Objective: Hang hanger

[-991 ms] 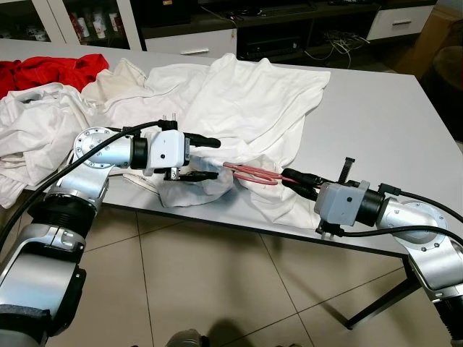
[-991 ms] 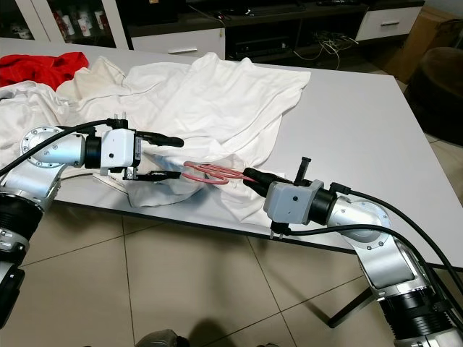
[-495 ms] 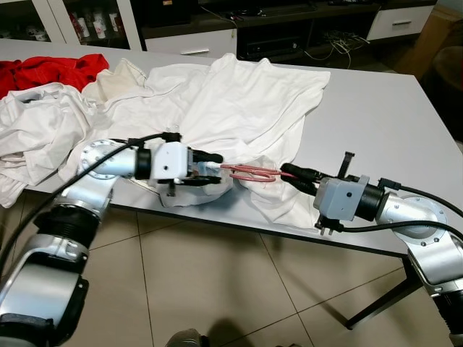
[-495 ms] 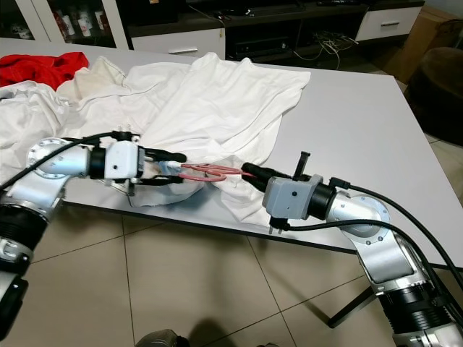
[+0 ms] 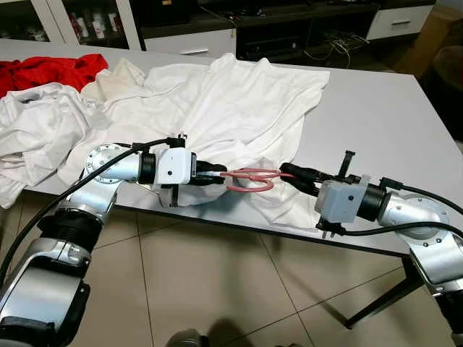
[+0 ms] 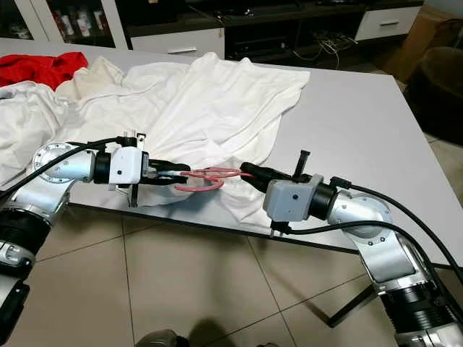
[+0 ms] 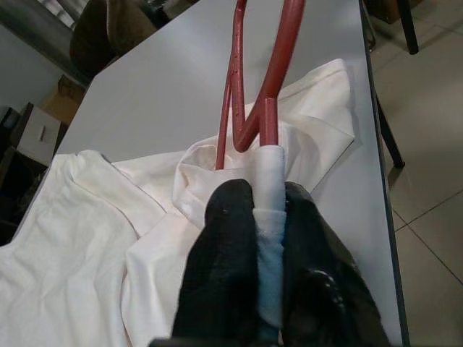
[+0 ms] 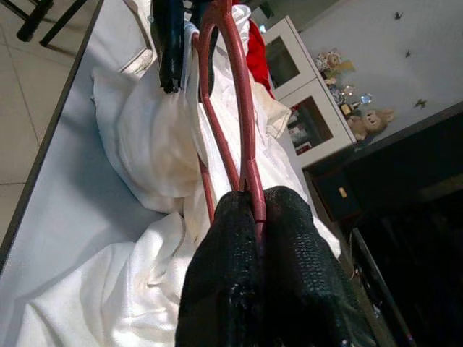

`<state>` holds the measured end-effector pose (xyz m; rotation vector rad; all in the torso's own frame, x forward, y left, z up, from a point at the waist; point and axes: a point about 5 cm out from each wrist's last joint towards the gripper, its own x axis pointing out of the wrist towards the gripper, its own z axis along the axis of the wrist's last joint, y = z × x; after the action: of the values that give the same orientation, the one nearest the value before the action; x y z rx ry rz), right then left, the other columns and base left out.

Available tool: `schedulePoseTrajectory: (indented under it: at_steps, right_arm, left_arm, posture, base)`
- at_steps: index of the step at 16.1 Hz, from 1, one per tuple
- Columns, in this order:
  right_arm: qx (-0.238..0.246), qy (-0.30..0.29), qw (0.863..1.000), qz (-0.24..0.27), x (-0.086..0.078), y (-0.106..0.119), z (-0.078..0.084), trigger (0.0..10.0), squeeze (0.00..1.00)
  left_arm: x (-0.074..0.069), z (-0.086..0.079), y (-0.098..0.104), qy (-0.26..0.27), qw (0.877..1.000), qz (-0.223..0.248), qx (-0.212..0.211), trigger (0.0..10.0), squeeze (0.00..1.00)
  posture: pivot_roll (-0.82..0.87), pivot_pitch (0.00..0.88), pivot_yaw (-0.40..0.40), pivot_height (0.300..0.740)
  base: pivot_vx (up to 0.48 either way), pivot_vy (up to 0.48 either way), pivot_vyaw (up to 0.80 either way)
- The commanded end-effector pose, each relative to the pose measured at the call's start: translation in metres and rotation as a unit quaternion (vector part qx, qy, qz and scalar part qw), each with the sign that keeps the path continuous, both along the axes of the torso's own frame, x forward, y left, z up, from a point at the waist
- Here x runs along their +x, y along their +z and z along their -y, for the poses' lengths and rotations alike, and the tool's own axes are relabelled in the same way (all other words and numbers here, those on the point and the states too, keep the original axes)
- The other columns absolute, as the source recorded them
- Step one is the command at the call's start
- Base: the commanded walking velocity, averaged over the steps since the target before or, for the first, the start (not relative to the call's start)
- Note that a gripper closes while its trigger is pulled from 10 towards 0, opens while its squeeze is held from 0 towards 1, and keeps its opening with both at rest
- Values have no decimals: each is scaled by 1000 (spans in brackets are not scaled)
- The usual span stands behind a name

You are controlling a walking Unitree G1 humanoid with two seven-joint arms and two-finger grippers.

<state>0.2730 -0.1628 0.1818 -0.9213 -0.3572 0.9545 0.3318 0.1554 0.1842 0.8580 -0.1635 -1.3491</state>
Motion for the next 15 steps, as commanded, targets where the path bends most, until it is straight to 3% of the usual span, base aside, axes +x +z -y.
schedulePoseTrajectory:
  at_steps: [1, 4, 5, 6, 7, 9, 10, 11, 12, 13, 14, 15]
  right_arm:
    - [19, -1, 999, 41, 4, 17, 0, 10000, 0]
    - [17, -9, 998, 52, 5, 15, 2, 10000, 0]
    - [21, -8, 998, 52, 5, 15, 2, 10000, 0]
    - [22, -8, 998, 52, 5, 16, 2, 10000, 0]
    - [23, -8, 998, 52, 5, 16, 1, 10000, 78]
    - [22, -12, 998, 53, 6, 16, 2, 10000, 43]
    - [34, -14, 998, 50, 6, 17, 3, 10000, 957]
    - [44, -14, 998, 46, 6, 18, 3, 10000, 1000]
    - [46, -14, 998, 43, 6, 18, 4, 10000, 1000]
    - [45, -13, 998, 39, 5, 18, 3, 10000, 1000]
    - [46, -14, 998, 33, 5, 17, 3, 10000, 0]
    - [53, -18, 998, 27, 5, 18, 4, 10000, 0]
  left_arm:
    - [-2, 2, -2, -9, 1000, -7, 11, 0, 0]
    - [4, 1, 2, 24, 1000, 15, -3, 0, 0]
    - [8, 0, 3, 44, 999, 25, -4, 3333, 0]
    - [9, 0, 3, 48, 999, 26, -3, 3333, 0]
    - [9, 0, 2, 52, 998, 26, -3, 10000, 0]
    - [10, 0, 2, 60, 998, 27, -4, 10000, 0]
    - [11, 0, 1, 63, 998, 28, -6, 10000, 0]
    - [11, 0, 0, 65, 997, 28, -7, 8902, 0]
    - [11, 0, 0, 66, 997, 27, -8, 7176, 0]
    - [11, 0, 0, 66, 997, 26, -10, 2980, 0]
    - [11, 0, 0, 68, 997, 26, -11, 1490, 0]
    - [11, 0, -1, 70, 997, 25, -13, 1294, 0]
  posture:
    - [133, 0, 24, 740]
    - [134, 0, 23, 740]
    - [135, 0, 22, 740]
    - [135, 0, 22, 740]
    - [135, 0, 22, 740]
    - [134, 0, 21, 740]
    - [133, 0, 22, 740]
    - [133, 0, 23, 740]
    - [133, 0, 23, 740]
    - [132, 0, 23, 740]
    - [132, 0, 23, 740]
    - [132, 0, 23, 740]
  base:
    - [0, 0, 0]
    - [0, 0, 0]
    - [0, 0, 0]
    - [0, 0, 0]
    - [0, 0, 0]
    - [0, 0, 0]
    - [0, 0, 0]
    - [0, 0, 0]
    - [0, 0, 0]
    - [0, 0, 0]
    - [0, 0, 0]
    - [0, 0, 0]
